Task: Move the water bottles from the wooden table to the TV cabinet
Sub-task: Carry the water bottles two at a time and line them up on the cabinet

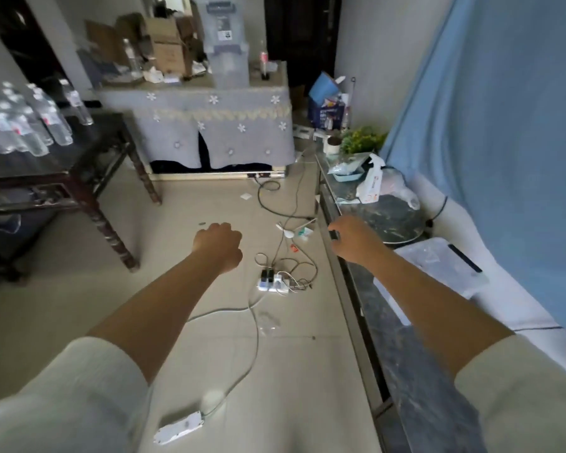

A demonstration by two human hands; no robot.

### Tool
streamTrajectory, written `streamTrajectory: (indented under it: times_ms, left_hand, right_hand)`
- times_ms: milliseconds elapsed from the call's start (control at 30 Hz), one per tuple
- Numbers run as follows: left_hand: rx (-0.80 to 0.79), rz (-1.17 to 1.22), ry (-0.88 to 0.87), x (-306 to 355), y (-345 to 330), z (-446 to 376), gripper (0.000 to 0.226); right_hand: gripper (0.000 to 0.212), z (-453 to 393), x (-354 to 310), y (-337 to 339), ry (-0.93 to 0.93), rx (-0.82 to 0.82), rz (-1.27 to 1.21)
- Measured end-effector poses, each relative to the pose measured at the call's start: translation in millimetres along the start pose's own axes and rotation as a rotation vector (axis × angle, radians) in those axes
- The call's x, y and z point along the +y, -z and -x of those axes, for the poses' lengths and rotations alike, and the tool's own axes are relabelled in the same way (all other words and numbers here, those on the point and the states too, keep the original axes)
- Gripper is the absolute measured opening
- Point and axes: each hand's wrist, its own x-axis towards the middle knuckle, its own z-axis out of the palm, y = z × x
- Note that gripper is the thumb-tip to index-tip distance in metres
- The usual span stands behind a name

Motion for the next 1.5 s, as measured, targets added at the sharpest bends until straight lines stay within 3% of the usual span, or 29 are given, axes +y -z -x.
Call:
streamTrajectory:
  times_ms: [133, 267, 667, 1000, 1500]
  left_hand:
    - [0.015, 0.064, 0.177, -82.9, 1.3, -18.7, 0.038]
    - [0.024, 0.096, 0.314, -149.4, 4.9, -47.7, 0.036]
    - [0.107, 0.197, 0.646, -310.4, 53.6, -182.7, 0.038]
    - [0.118, 0.196, 0.858, -456.3, 49.3, -220.3, 0.034]
    - [0.099, 0.228, 0.937, -726.1, 12.0, -273.9, 0.036]
  right_hand:
    - [0.02, -73.4, -71.6, 3.2, 0.175, 0.014, 0.056]
    - [0.043, -146.8, -133.1, 3.9, 0.342, 0.026, 0.07]
    - [0.042, -379.9, -299.2, 33.1, 0.661, -0.043, 0.031]
    - [0.042, -472.0, -489.6, 25.6, 1.001, -0.042, 0.034]
    - [0.041, -599.2, -759.4, -35.9, 1.04, -0.063, 0.022]
